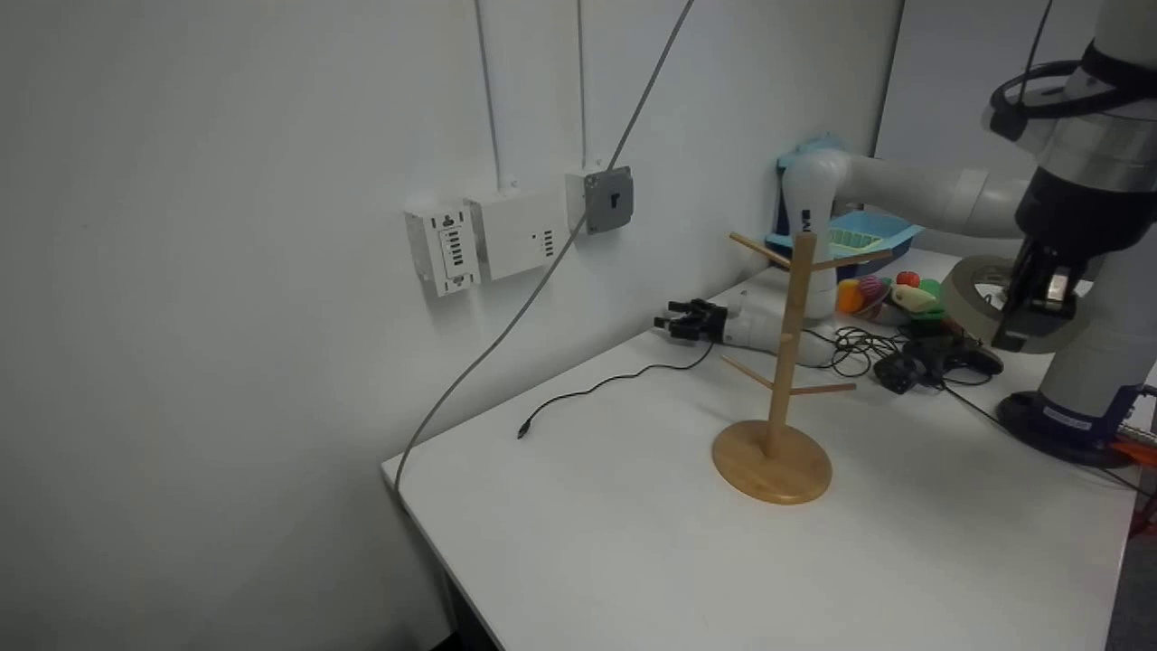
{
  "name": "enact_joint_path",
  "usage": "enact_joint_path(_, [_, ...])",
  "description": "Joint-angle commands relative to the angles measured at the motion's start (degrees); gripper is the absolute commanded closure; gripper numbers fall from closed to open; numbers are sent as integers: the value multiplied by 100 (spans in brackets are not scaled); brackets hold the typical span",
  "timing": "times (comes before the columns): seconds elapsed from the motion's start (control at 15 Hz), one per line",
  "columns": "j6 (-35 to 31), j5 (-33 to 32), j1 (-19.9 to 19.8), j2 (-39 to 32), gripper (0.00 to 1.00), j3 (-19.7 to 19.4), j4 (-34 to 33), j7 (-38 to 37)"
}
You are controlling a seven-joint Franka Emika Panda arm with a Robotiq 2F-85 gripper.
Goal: Put the tape on the top position of the wooden holder
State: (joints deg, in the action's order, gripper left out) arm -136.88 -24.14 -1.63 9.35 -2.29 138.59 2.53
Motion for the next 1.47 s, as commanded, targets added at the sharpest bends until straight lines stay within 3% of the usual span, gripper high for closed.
enact_joint_path(0.0, [-323,-55,-132,358,94,13,123,-70])
enact_joint_path(0.73, [-695,97,-181,639,94,25,107,-77])
enact_joint_path(1.4, [-1962,42,-271,154,94,87,117,-638])
